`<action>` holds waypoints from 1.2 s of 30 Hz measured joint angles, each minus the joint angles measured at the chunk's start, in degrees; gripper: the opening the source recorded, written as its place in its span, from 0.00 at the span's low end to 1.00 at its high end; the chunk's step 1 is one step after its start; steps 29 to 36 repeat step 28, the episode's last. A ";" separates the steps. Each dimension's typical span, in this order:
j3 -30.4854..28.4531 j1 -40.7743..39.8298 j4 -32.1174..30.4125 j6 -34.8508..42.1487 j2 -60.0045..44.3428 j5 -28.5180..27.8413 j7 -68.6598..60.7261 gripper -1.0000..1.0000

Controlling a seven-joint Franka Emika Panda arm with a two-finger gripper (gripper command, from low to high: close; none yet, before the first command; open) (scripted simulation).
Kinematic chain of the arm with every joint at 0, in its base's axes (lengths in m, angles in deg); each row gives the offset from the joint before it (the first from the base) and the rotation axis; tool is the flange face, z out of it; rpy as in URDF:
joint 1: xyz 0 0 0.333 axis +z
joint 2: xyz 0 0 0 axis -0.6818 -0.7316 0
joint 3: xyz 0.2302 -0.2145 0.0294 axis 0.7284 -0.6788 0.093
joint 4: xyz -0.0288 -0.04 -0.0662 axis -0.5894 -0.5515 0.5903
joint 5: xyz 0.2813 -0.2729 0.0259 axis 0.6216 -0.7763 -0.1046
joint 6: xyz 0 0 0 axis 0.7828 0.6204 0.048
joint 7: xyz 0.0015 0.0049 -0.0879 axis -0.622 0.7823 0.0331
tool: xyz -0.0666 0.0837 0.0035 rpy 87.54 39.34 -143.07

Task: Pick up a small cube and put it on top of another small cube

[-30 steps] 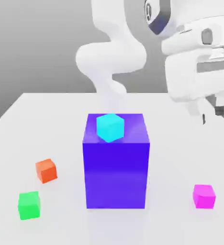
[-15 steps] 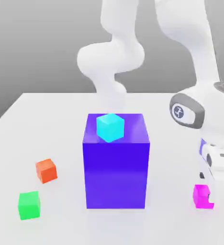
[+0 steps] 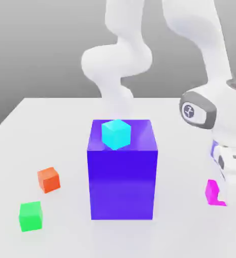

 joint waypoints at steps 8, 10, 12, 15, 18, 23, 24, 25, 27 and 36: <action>-10.64 -18.38 2.68 4.16 4.76 7.46 -12.35 0.00; -13.46 -24.39 2.73 5.19 5.59 7.98 -15.46 0.00; -16.48 -30.88 2.40 6.32 6.24 7.63 -18.82 0.00; -20.75 -39.31 -0.21 7.49 5.94 2.82 -23.30 0.00; -20.37 -39.57 -0.86 4.46 2.19 3.56 -25.79 0.00; -18.06 -41.16 -0.64 -1.29 -4.21 7.58 -28.96 1.00; -18.07 -41.17 -0.64 -1.29 -4.21 7.58 -28.96 1.00; -18.07 -41.17 -0.64 -1.29 -4.21 7.58 -28.96 1.00; -18.07 -41.17 -0.64 -1.29 -4.21 7.58 -28.96 1.00; -17.78 -41.37 -0.60 -1.99 -4.99 8.04 -29.29 1.00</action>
